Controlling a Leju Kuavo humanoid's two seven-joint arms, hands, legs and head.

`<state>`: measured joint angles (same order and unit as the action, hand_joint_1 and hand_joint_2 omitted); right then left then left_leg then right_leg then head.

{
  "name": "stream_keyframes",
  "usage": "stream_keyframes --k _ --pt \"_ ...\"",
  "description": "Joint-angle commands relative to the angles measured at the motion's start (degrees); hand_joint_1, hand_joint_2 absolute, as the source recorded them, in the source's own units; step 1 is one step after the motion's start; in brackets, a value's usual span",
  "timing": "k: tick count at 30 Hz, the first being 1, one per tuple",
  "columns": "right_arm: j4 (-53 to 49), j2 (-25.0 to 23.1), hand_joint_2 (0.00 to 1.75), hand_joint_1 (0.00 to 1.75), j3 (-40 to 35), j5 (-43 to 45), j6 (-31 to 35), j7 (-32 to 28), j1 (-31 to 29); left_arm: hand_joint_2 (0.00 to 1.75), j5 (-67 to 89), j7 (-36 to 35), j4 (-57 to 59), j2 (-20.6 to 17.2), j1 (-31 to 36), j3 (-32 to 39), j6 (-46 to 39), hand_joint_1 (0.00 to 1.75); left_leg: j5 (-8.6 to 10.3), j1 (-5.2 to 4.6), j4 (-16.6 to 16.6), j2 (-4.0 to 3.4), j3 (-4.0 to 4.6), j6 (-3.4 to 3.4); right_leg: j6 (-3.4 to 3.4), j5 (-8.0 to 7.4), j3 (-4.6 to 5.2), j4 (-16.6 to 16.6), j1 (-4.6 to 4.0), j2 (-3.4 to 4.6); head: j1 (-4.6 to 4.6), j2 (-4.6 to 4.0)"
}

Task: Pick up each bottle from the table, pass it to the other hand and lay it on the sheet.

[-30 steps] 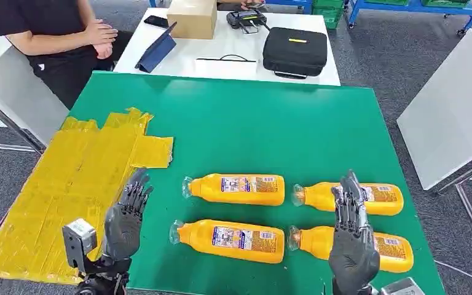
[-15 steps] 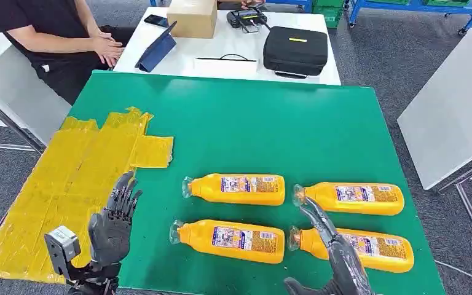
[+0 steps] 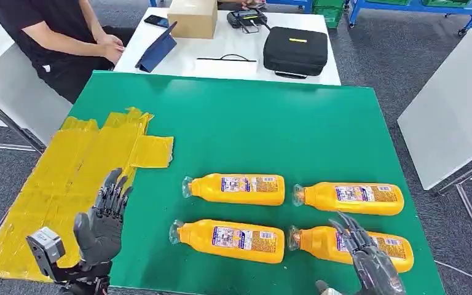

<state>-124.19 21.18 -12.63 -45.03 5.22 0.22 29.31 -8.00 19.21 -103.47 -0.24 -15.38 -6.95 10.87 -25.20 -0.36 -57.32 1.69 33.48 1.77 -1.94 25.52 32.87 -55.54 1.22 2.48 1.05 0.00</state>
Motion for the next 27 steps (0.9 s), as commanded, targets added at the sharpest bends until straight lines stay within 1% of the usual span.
stream_keyframes --k 1,5,9,10,12,13,14,16,19,20,24,27 --pt "2.84 -6.88 1.75 0.00 14.65 -3.51 -9.75 1.27 -0.25 0.00 -0.25 -1.41 2.31 2.25 3.65 1.65 2.20 0.00 0.01 0.05 -0.01 0.00 -0.13 -0.20 0.18 0.01 -0.20 0.03 -0.11 -0.46 0.02 0.00" --pt "6.13 -7.67 1.75 0.00 19.44 -3.63 -13.14 0.24 -0.80 0.00 -0.26 -1.75 3.45 2.20 5.29 1.28 3.02 0.00 0.06 0.03 0.07 0.04 -0.14 -0.12 0.11 -0.03 -0.20 0.11 -0.07 -0.33 0.00 0.00" --pt "7.22 -7.53 1.75 0.00 23.15 -2.63 -16.52 -1.00 1.25 0.00 -0.21 -2.20 4.04 2.58 6.58 1.31 3.80 0.00 0.05 0.05 0.05 0.11 -0.10 -0.09 0.08 -0.02 -0.19 0.10 -0.08 -0.35 0.00 0.00" --pt "7.46 -7.59 1.75 0.00 23.37 -2.62 -16.58 -1.02 1.41 0.00 -0.16 -2.34 4.18 2.64 6.89 1.30 3.73 0.00 0.05 0.03 0.06 0.12 -0.15 -0.13 0.11 0.00 -0.25 0.11 -0.08 -0.46 0.02 0.00" --pt "7.46 -7.59 1.75 0.00 23.37 -2.62 -16.58 -1.02 1.41 0.00 -0.16 -2.34 4.18 2.64 6.89 1.30 3.73 0.00 0.04 0.02 0.04 0.08 -0.09 -0.06 0.06 -0.02 -0.15 0.08 -0.05 -0.25 0.00 0.00" --pt "7.46 -7.59 1.75 0.00 23.37 -2.62 -16.58 -1.02 1.41 0.00 -0.16 -2.34 4.18 2.64 6.89 1.30 3.73 0.00 0.05 0.03 0.06 0.10 -0.14 -0.11 0.11 -0.01 -0.23 0.12 -0.07 -0.38 0.00 0.00" --pt "7.56 -7.76 1.75 0.00 23.16 -2.65 -16.77 -1.02 1.32 0.00 -0.16 -2.40 4.26 2.70 7.06 1.32 3.75 0.00 0.03 0.02 0.06 0.05 -0.11 -0.09 0.08 -0.01 -0.17 0.09 -0.05 -0.26 0.00 0.00" --pt "7.98 -7.51 1.75 0.00 23.08 -2.68 -17.96 -0.96 1.49 0.00 -0.17 -2.62 4.12 3.03 7.10 1.60 4.16 0.00 0.01 0.05 0.06 -0.06 -0.22 -0.18 0.16 -0.01 -0.28 0.12 -0.11 -0.34 0.02 0.00" --pt "8.38 -7.16 1.75 0.00 22.85 -3.57 -18.85 -0.36 1.83 0.00 -0.11 -3.12 3.76 3.41 7.18 1.86 4.36 0.00 0.04 0.02 0.04 0.00 -0.09 -0.08 0.07 -0.02 -0.13 0.07 -0.06 -0.23 0.00 0.00" --pt "9.28 -7.03 1.75 0.00 22.65 -3.91 -19.06 -0.22 1.21 0.00 -0.21 -3.28 3.89 3.56 7.52 1.89 4.37 0.00 0.04 0.03 0.05 0.01 -0.14 -0.13 0.11 -0.02 -0.20 0.09 -0.07 -0.34 0.02 0.00" --pt "10.29 -6.58 1.75 0.00 22.09 -4.80 -18.85 -0.17 0.26 0.00 -0.23 -3.53 4.18 3.58 7.77 1.83 4.54 0.00 0.04 0.03 0.05 -0.08 -0.11 -0.09 0.08 -0.05 -0.14 0.10 -0.07 -0.17 0.02 0.00" --pt "10.86 -5.73 1.75 0.00 21.13 -5.11 -18.99 -0.03 -1.31 0.00 -0.15 -3.66 4.41 3.66 8.16 1.61 4.69 0.00 0.03 0.04 0.06 -0.12 -0.17 -0.13 0.12 -0.05 -0.21 0.12 -0.09 -0.24 0.00 0.00"
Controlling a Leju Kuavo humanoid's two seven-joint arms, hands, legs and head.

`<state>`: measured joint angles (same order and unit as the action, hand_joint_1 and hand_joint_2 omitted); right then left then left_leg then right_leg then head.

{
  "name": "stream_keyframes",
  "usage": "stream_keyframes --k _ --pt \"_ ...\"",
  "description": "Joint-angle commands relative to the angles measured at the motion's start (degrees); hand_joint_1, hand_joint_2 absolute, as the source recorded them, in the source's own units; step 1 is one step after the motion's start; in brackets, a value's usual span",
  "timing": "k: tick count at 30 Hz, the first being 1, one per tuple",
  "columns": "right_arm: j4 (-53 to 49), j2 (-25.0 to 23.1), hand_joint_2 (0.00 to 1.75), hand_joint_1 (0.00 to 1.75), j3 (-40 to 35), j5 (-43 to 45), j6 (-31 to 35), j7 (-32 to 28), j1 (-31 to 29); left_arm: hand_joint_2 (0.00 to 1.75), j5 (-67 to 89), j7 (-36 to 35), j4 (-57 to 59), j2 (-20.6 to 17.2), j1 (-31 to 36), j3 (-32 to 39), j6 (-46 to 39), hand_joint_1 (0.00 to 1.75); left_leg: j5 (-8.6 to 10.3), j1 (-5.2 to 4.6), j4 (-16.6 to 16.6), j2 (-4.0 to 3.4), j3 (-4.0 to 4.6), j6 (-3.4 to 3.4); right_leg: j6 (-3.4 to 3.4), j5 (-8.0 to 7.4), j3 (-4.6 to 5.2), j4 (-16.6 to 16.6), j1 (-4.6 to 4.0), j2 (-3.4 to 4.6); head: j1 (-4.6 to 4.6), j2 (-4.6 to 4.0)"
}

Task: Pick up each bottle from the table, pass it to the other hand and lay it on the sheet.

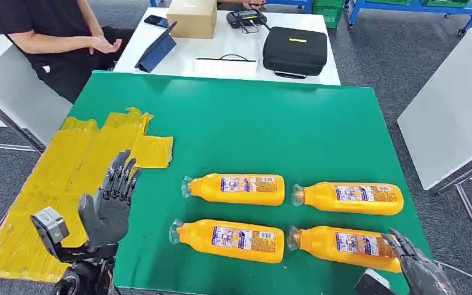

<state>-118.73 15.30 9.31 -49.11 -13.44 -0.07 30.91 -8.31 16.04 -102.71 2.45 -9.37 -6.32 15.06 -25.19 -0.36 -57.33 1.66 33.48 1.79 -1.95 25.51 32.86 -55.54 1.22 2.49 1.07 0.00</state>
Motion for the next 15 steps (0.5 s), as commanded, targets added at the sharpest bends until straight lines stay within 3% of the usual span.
stream_keyframes --k 1,15 --pt "5.82 0.65 1.75 0.00 -1.30 -1.10 -0.56 0.39 -4.00 0.00 0.19 -0.59 3.98 0.89 2.70 0.78 0.60 0.00 0.03 0.02 0.06 -0.11 -0.12 -0.10 0.09 -0.06 -0.13 0.10 -0.05 -0.14 0.00 0.00" --pt "8.80 2.76 1.75 0.00 -8.89 -3.69 -1.28 3.69 -10.84 0.00 -0.17 -1.19 5.37 0.72 4.57 0.50 0.25 0.00 0.05 0.03 0.05 -0.15 -0.08 -0.04 0.02 -0.10 -0.11 0.08 -0.05 -0.03 -0.02 0.00"
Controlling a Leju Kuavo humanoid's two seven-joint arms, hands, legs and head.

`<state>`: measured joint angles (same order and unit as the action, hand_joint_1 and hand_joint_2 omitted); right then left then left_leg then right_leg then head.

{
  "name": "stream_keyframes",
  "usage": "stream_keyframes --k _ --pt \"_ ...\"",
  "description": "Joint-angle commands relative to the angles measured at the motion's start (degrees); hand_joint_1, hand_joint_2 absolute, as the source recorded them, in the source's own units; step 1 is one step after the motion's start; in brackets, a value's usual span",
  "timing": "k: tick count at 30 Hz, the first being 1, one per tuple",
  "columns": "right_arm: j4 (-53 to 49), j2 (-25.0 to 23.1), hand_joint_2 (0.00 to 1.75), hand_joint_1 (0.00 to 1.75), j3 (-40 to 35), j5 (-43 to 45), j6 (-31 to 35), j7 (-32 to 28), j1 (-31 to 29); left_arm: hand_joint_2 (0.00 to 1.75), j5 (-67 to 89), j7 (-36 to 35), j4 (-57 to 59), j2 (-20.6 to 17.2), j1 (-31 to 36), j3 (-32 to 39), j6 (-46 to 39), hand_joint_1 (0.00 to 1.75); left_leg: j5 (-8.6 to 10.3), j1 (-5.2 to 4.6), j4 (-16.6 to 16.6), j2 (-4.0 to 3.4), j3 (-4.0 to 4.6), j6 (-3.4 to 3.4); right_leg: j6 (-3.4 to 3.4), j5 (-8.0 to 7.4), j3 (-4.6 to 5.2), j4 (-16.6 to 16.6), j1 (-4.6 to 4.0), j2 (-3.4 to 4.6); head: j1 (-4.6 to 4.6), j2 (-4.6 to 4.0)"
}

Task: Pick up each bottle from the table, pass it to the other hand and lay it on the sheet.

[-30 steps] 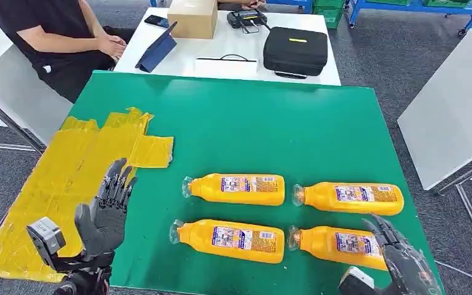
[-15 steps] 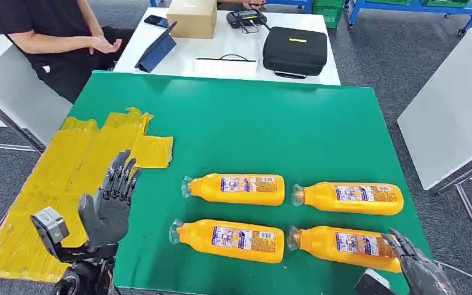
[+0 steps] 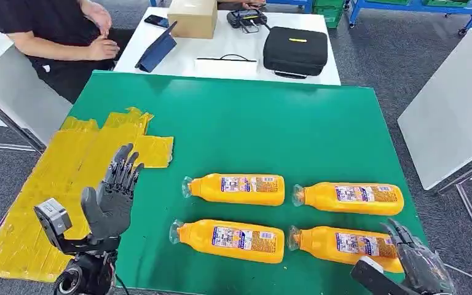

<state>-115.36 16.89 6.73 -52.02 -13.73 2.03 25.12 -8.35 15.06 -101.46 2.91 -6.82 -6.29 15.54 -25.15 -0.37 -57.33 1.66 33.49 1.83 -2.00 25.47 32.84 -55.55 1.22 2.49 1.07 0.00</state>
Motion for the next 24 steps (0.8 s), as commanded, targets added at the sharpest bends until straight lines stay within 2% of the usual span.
stream_keyframes --k 1,7,10,18,24 --pt "5.44 1.17 1.75 0.00 -6.31 -0.78 -0.99 1.60 -5.06 0.00 -0.13 -0.20 4.13 0.26 2.01 0.48 -0.23 0.00 0.00 0.05 0.06 -0.24 -0.18 -0.14 0.13 -0.07 -0.17 0.11 -0.09 -0.08 -0.02 0.00" --pt "8.64 5.08 1.75 0.00 -8.23 1.67 -3.91 4.27 -5.48 0.00 -0.69 -0.57 5.94 0.50 3.77 0.27 -0.22 0.00 0.02 0.04 0.04 -0.09 -0.09 -0.09 0.07 -0.06 -0.11 0.10 -0.07 -0.11 0.00 0.00" --pt "8.81 5.23 1.75 0.00 -8.22 1.92 -3.77 4.26 -5.31 0.00 -0.72 -0.64 6.31 0.53 4.14 0.19 -0.22 0.00 0.05 0.04 0.05 -0.03 -0.15 -0.13 0.11 -0.05 -0.20 0.13 -0.08 -0.31 -0.04 0.00" --pt "8.68 5.59 1.75 0.00 -8.54 2.47 -4.37 5.03 -5.16 0.00 -0.83 -0.74 6.34 0.48 4.14 0.14 -0.22 0.00 0.02 0.01 0.04 -0.05 -0.15 -0.13 0.12 -0.03 -0.17 0.08 -0.04 -0.23 0.00 0.00" --pt "11.64 12.90 1.75 0.00 -12.64 6.66 -8.30 10.03 -2.61 0.00 -1.72 -0.65 10.26 -0.10 7.70 -1.24 -0.17 0.00 0.07 -0.01 0.04 0.13 -0.11 -0.10 0.09 -0.03 -0.18 0.10 -0.02 -0.40 0.02 0.00"
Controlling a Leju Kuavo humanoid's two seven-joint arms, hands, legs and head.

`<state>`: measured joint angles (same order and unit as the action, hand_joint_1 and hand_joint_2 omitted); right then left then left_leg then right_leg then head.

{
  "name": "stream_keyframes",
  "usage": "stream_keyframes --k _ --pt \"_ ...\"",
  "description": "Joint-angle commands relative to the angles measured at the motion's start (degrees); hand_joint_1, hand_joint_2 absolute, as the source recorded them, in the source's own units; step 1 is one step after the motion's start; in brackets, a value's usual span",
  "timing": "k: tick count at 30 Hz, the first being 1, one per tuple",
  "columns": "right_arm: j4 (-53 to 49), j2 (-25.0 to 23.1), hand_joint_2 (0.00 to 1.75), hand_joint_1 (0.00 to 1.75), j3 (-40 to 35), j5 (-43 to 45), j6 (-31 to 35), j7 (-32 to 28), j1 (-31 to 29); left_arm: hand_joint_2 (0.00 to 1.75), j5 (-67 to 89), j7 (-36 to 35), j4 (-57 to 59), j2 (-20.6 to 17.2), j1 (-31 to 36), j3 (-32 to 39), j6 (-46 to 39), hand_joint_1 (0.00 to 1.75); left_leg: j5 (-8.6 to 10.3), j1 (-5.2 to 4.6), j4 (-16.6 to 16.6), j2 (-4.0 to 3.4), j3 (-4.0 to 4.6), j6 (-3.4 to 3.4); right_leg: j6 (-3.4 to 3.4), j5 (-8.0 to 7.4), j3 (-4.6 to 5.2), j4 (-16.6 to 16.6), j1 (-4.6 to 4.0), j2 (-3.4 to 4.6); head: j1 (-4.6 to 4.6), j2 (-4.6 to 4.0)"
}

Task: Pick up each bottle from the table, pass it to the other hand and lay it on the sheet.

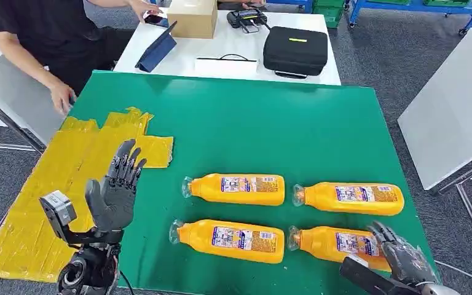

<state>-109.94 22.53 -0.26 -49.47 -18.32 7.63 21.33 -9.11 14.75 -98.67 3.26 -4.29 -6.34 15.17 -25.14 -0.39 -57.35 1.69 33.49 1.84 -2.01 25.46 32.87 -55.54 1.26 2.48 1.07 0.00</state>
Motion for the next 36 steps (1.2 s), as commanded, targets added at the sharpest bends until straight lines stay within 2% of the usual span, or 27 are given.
stream_keyframes --k 1,5,8,14,16,17,18,19,21,22,23,25,26,27,29,30,31,33,35,36 --pt "6.80 8.44 1.75 0.00 -6.19 4.60 -4.12 5.16 1.48 0.00 -1.04 -0.28 7.88 -0.59 5.52 -1.33 0.16 0.00 0.05 0.03 0.03 0.08 -0.08 -0.08 0.07 -0.02 -0.15 0.09 -0.06 -0.29 0.00 0.00" --pt "10.66 14.30 1.75 0.00 -9.44 6.98 -5.46 8.69 1.26 0.00 -2.06 -0.04 10.50 -1.40 7.75 -2.30 -0.35 0.00 0.05 0.03 0.06 0.10 -0.18 -0.09 0.08 -0.02 -0.28 0.12 -0.07 -0.36 -0.02 0.00" --pt "13.97 16.19 1.75 0.00 -11.86 7.14 -6.09 10.85 1.01 0.00 -2.57 0.19 12.01 -1.46 9.14 -3.20 -0.52 0.00 0.07 0.02 0.06 0.12 -0.22 -0.08 0.05 -0.06 -0.32 0.16 -0.06 -0.35 -0.02 0.00" --pt "21.73 14.05 1.75 0.00 -17.07 5.37 -6.88 12.67 -2.49 0.00 -2.88 0.60 11.88 -1.05 9.47 -3.38 -1.68 0.00 0.11 0.04 0.06 0.10 -0.30 -0.01 -0.06 -0.15 -0.35 0.22 -0.07 -0.31 -0.04 0.00" --pt "24.21 13.39 1.75 0.12 -18.65 4.24 -7.20 13.12 -4.13 0.00 -2.90 0.72 11.91 -0.97 9.49 -3.29 -2.05 0.00 0.14 0.07 0.09 0.20 -0.50 -0.03 -0.03 -0.15 -0.34 0.29 -0.12 -0.46 -0.02 0.00" --pt "25.54 13.39 1.75 0.12 -19.66 3.71 -7.59 13.20 -5.02 0.00 -2.87 0.82 11.88 -0.94 9.43 -3.28 -2.20 0.00 0.09 0.08 0.06 0.18 -0.58 0.03 -0.06 -0.11 -0.20 0.28 -0.14 -0.34 -0.02 0.00" --pt "27.56 13.14 1.75 0.87 -20.39 3.56 -7.82 12.57 -6.57 0.00 -2.85 0.89 12.17 -0.95 9.70 -3.29 -2.42 0.00 0.11 0.11 0.12 0.17 -0.64 0.01 -0.02 -0.16 -0.24 0.38 -0.18 -0.43 0.00 0.00" --pt "28.73 13.12 1.75 1.47 -20.66 3.71 -7.93 12.03 -7.39 0.00 -2.85 0.95 12.37 -1.06 9.80 -3.33 -2.55 0.00 0.10 0.07 0.11 0.10 -0.63 0.05 -0.04 -0.19 -0.19 0.38 -0.15 -0.36 -0.11 0.00" --pt "30.03 13.02 1.75 1.47 -20.97 3.65 -7.82 11.39 -8.42 0.00 -2.86 0.97 12.64 -1.13 10.07 -3.36 -2.61 0.00 -0.07 0.22 0.05 -0.20 -0.63 0.09 -0.07 -0.20 -0.33 0.39 -0.29 0.01 0.09 0.00" --pt "30.27 13.52 1.75 1.73 -21.42 3.60 -8.09 10.99 -8.58 0.00 -2.88 1.00 12.56 -1.26 9.86 -3.43 -2.65 0.00 0.03 0.22 0.17 -0.33 -0.68 0.03 -0.05 -0.36 -0.52 0.57 -0.30 0.03 0.15 0.00" --pt "30.20 13.99 1.75 1.75 -21.40 4.07 -7.83 10.58 -8.47 0.00 -2.94 1.25 12.45 -1.42 9.48 -3.44 -2.85 0.00 -0.06 0.28 0.13 -0.53 -0.97 0.08 -0.04 -0.38 -0.92 0.66 -0.37 0.33 0.13 0.00" --pt "31.17 13.37 1.75 1.75 -19.32 7.58 -6.02 8.56 -9.19 0.00 -3.05 1.71 12.55 -1.85 8.98 -3.47 -3.00 0.00 -0.05 0.51 0.15 -0.59 -1.15 -0.06 0.13 -0.40 -0.77 0.98 -0.58 0.32 0.11 0.00" --pt "30.88 13.39 1.75 1.75 -18.00 10.04 -5.00 7.09 -8.93 0.00 -3.14 1.93 12.29 -1.95 8.33 -3.32 -3.06 0.00 0.17 0.43 0.19 -0.51 -0.85 -0.09 0.15 -0.58 -0.53 1.03 -0.51 -0.01 0.09 0.00" --pt "29.06 13.72 1.75 1.75 -15.56 14.63 -3.75 5.27 -7.73 0.00 -3.15 2.25 12.05 -2.20 7.70 -3.21 -2.96 0.00 0.02 0.56 0.18 -0.55 -1.21 -0.02 0.18 -0.40 -0.89 1.17 -0.65 0.25 0.11 0.00" --pt "24.86 14.65 1.75 1.75 -12.57 19.53 -2.12 3.57 -5.88 0.00 -3.20 2.73 11.84 -2.59 7.16 -2.98 -2.88 0.00 -0.09 0.60 0.10 -0.60 -1.37 0.04 0.21 -0.26 -1.10 1.21 -0.66 0.42 0.02 0.00" --pt "20.38 15.21 1.75 1.75 -9.87 22.75 -0.77 2.61 -4.05 0.00 -3.30 3.03 11.07 -2.51 6.33 -2.42 -2.93 0.00 0.09 0.54 0.15 -0.49 -1.10 0.06 0.23 -0.38 -0.89 1.26 -0.59 0.20 0.09 0.00" --pt "17.32 15.06 1.75 1.75 -7.93 24.40 -0.21 2.40 -3.12 0.00 -3.36 3.10 10.80 -2.38 6.23 -2.03 -2.90 0.00 -0.02 0.47 0.13 -0.60 -1.28 0.14 0.26 -0.29 -1.03 1.19 -0.54 0.44 0.07 0.00" --pt "8.45 15.04 1.75 1.75 -2.33 27.99 1.58 2.24 1.57 0.00 -3.24 3.15 8.47 -1.76 4.40 -0.53 -3.04 0.00 0.15 0.33 0.12 -0.61 -1.04 0.32 0.14 -0.57 -0.84 1.17 -0.41 0.39 0.09 0.00" --pt "1.94 12.50 1.75 1.75 2.61 28.77 3.21 1.57 3.84 0.00 -3.13 2.99 6.47 -1.47 2.82 0.80 -3.50 0.00 0.20 0.17 0.06 -0.49 -0.78 0.44 -0.23 -0.77 -0.63 1.05 -0.27 0.29 0.09 0.00" --pt "-0.98 10.06 1.75 1.75 5.09 28.60 3.59 0.14 4.33 0.00 -3.06 2.90 5.54 -1.16 2.00 1.67 -3.66 0.00 0.28 0.12 0.11 -0.63 -0.58 0.53 -0.29 -0.89 -0.89 1.11 -0.21 0.49 0.13 0.00"
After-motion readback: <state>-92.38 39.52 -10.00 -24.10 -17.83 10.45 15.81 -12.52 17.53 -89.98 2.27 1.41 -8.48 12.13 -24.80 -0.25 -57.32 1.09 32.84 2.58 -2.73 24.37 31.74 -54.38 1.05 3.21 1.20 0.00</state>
